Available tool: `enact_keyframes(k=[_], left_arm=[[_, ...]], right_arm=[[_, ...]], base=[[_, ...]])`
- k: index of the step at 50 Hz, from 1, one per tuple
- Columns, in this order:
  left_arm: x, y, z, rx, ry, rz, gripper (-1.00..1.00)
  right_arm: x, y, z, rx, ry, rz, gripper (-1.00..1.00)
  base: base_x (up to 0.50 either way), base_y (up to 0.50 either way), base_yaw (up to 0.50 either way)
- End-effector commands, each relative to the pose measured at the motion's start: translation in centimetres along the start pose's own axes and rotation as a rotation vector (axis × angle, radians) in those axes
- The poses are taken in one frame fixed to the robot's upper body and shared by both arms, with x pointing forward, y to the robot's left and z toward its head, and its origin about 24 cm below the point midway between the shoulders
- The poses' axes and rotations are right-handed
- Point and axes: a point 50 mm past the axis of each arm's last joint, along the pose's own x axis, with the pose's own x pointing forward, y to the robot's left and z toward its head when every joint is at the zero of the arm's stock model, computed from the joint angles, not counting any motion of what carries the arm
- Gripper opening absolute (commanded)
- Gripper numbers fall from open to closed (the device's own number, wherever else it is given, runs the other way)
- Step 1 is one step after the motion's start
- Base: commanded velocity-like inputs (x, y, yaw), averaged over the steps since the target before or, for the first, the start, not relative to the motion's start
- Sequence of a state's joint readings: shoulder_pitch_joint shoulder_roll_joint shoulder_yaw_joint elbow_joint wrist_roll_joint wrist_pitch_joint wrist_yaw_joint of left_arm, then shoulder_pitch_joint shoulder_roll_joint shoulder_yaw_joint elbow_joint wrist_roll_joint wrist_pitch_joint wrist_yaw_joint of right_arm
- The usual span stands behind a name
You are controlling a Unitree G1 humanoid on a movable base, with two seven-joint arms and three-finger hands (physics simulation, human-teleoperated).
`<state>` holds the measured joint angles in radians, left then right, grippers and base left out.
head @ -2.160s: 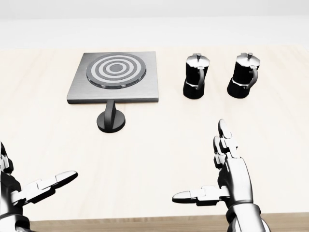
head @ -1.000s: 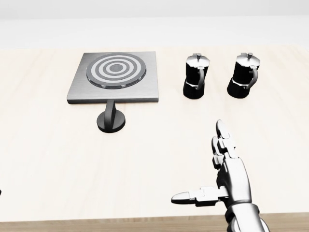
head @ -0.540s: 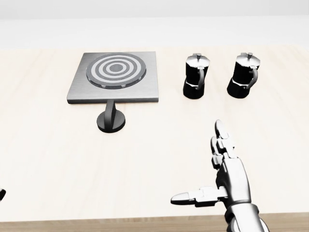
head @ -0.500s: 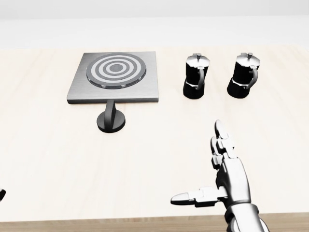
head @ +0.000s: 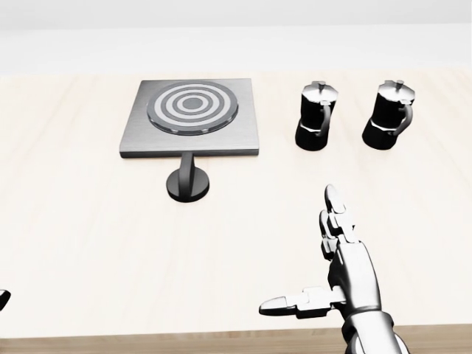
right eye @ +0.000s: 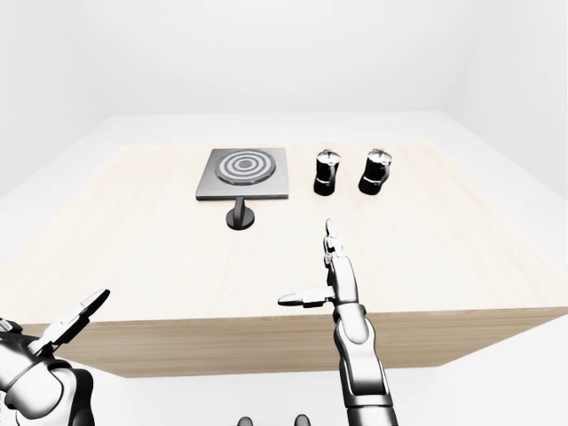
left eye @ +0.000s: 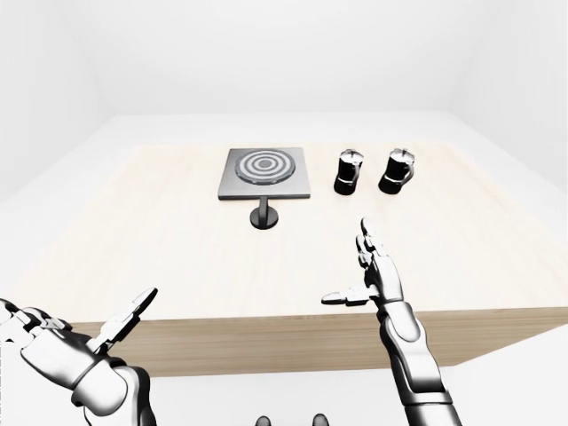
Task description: Turn off the stove.
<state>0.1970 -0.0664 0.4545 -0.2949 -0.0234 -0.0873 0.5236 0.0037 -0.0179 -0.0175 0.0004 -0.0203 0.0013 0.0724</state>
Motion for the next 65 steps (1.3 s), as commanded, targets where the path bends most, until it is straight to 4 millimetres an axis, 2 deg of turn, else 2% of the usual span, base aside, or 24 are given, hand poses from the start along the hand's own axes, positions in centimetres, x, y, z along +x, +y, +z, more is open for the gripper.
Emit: enact_keyframes(k=[1, 29, 51, 65], left_arm=[[0.07, 0.0, 0.09, -0.006, -0.002, 0.002, 1.0], [0.35, -0.17, 0.03, 0.009, -0.01, -0.003, 1.0], [0.15, -0.07, 0.12, 0.019, -0.016, -0.003, 1.0], [0.24, -0.26, -0.21, 0.027, -0.006, -0.009, 1.0]], right_arm=[[-0.02, 0.04, 0.0, 0.0, 0.0, 0.003, 1.0], [-0.04, 0.11, 0.07, -0.003, 0.001, 0.007, 1.0], [0.02, 0.09, -0.05, 0.002, 0.006, 0.01, 1.0], [0.07, -0.05, -0.1, 0.012, 0.007, 0.004, 1.0]], base=[[0.0, 0.16, 0.0], [0.0, 0.11, 0.0], [0.03, 0.41, 0.0], [0.04, 0.15, 0.0]])
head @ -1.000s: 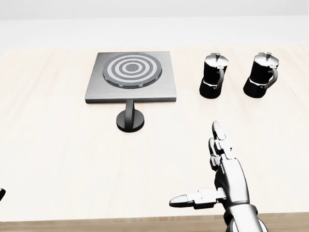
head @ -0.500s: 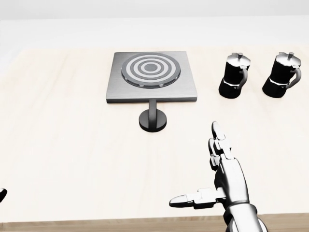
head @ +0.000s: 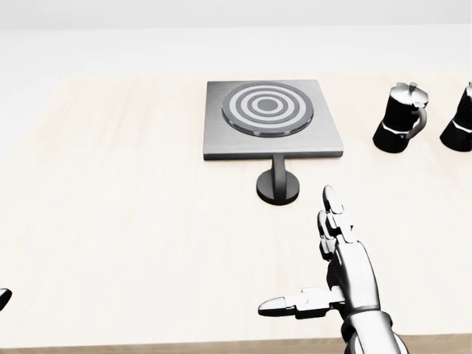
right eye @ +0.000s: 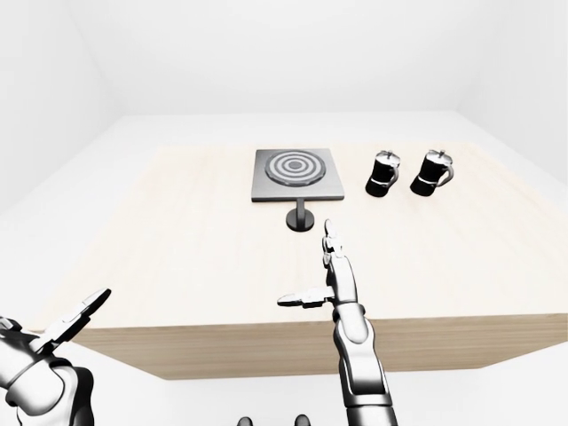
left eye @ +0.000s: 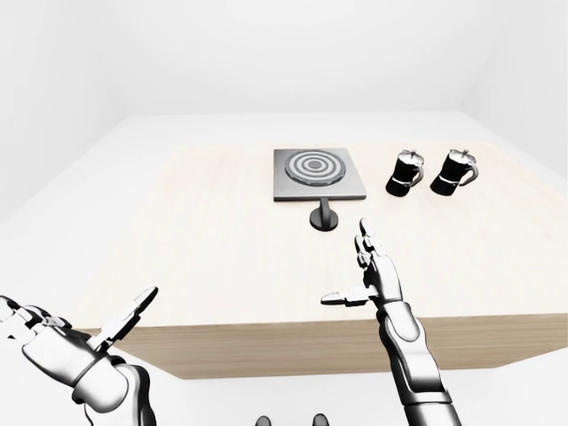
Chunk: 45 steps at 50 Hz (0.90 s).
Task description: Turn off the stove.
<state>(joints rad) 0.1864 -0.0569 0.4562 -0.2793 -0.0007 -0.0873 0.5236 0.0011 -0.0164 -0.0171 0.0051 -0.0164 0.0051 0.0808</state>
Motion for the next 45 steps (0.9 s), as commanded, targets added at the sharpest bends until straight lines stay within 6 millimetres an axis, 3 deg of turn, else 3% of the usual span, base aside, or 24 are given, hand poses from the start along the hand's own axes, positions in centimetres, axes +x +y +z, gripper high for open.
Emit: enact_keyframes(k=[1, 11, 45], left_arm=[[0.01, -0.08, -0.04, 0.0, 0.002, -0.003, 1.0], [-0.03, 0.03, 0.3, -0.01, -0.009, 0.0, 1.0], [-0.01, -0.06, -0.07, 0.0, 0.003, -0.002, 1.0]], right_arm=[[-0.03, -0.19, 0.03, 0.012, 0.001, -0.008, 1.0], [-0.11, -0.14, 0.02, 0.022, -0.01, 0.002, 1.0], [-0.06, -0.22, -0.14, 0.029, -0.008, 0.0, 1.0]], base=[[0.0, 0.0, 0.0], [0.04, 0.0, 0.0], [0.27, 0.0, 0.0]])
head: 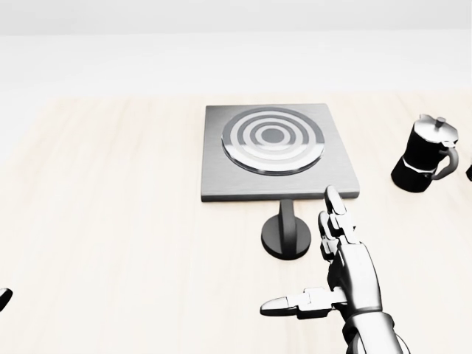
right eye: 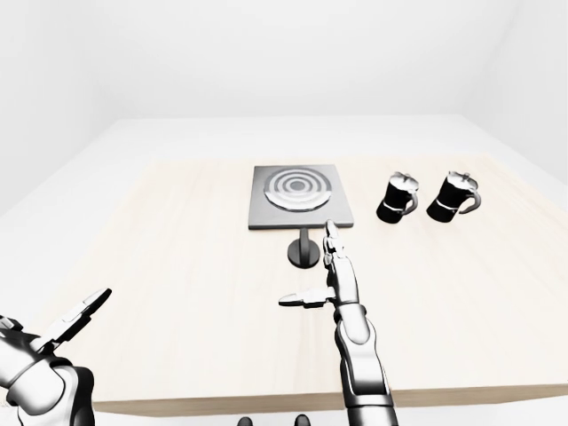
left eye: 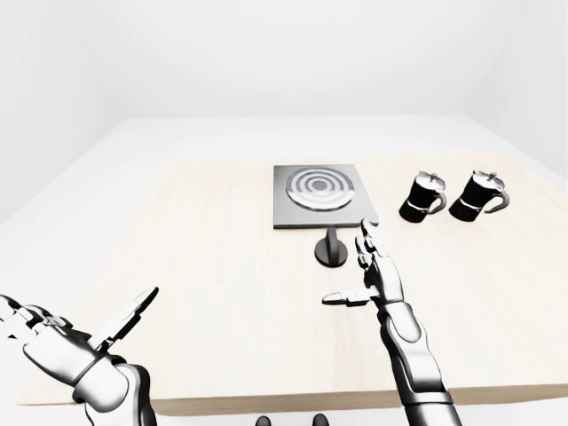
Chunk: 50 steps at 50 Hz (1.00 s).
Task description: Turn off the stove.
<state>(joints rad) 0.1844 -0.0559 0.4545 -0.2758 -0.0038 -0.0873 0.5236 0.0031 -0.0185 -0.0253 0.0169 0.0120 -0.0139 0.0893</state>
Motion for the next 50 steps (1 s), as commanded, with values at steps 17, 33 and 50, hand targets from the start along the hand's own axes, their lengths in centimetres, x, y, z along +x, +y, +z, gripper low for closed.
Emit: enact_keyframes(k=[17, 33, 50], left_arm=[[0.0, 0.0, -0.1, 0.009, 0.003, 0.0, 1.0], [0.0, -0.1, 0.2, 0.01, -0.016, -0.003, 1.0], [0.0, 0.1, 0.6, -0.026, -0.014, 0.006, 1.0]], right_arm=[[0.0, -0.1, -0.1, 0.021, -0.001, -0.002, 1.0], [0.0, 0.0, 0.0, 0.01, -0.004, 0.003, 1.0], [0.2, -0.1, -1.7, 0.071, 0.12, 0.02, 1.0]], base=[[0.28, 0.0, 0.0], [0.2, 0.0, 0.0], [0.0, 0.0, 0.0]])
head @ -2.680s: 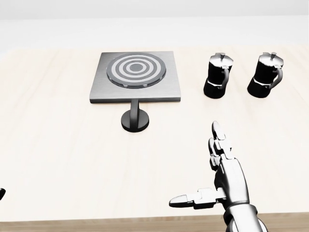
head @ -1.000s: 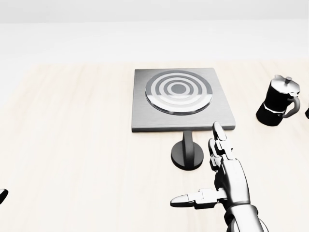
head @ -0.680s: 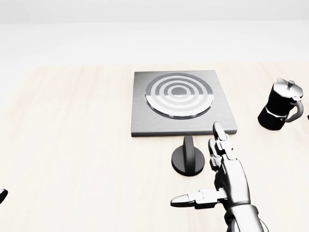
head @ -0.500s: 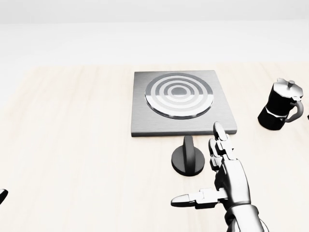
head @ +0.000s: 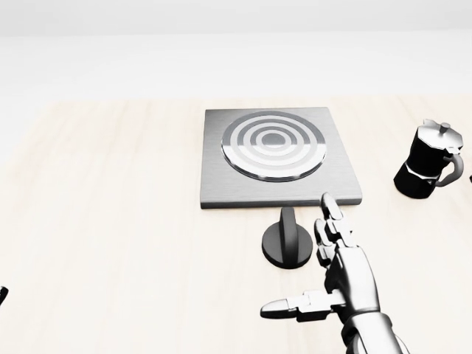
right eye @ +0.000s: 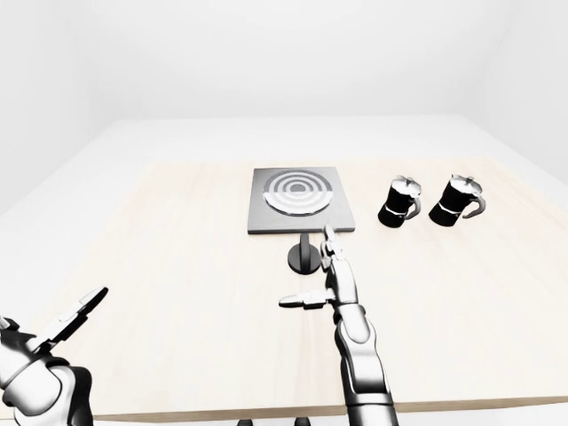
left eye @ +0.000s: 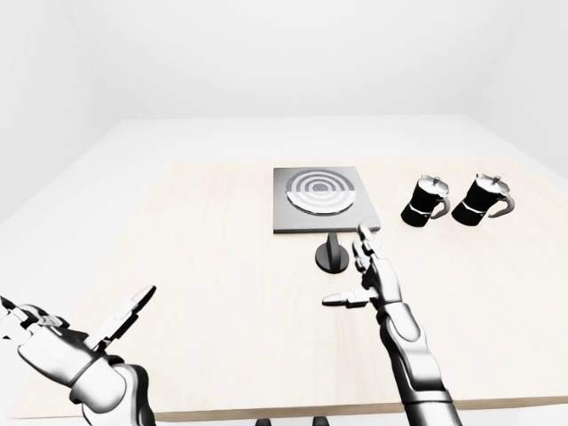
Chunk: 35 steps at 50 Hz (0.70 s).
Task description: Turn off the stove.
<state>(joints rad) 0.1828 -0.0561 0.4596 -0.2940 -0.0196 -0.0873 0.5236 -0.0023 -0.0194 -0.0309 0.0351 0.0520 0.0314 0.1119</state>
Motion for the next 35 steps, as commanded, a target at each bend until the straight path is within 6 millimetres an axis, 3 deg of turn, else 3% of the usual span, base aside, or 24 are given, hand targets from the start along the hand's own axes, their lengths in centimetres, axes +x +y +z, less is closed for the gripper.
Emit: enact_keyframes(k=[1, 10, 16, 35], left_arm=[[-0.1, 0.0, 0.0, 0.001, -0.001, 0.0, 1.0], [-0.1, -0.1, -0.2, 0.009, 0.006, -0.004, 1.0], [-0.1, -0.2, -0.3, 0.022, 0.005, -0.009, 1.0], [-0.1, -0.2, -0.5, 0.029, 0.011, -0.012, 1.0]], right_arm=[[0.2, -0.2, -1.1, 0.031, 0.073, -0.001, 1.0], [0.8, -0.3, -1.9, 0.018, 0.119, -0.007, 1.0], [0.9, -0.2, -1.3, -0.057, 0.101, -0.026, 1.0], [1.2, -0.2, -1.3, -0.054, 0.102, -0.022, 1.0]], base=[[0.0, 0.0, 0.0], [0.0, 0.0, 0.0], [0.0, 0.0, 0.0], [0.0, 0.0, 0.0]])
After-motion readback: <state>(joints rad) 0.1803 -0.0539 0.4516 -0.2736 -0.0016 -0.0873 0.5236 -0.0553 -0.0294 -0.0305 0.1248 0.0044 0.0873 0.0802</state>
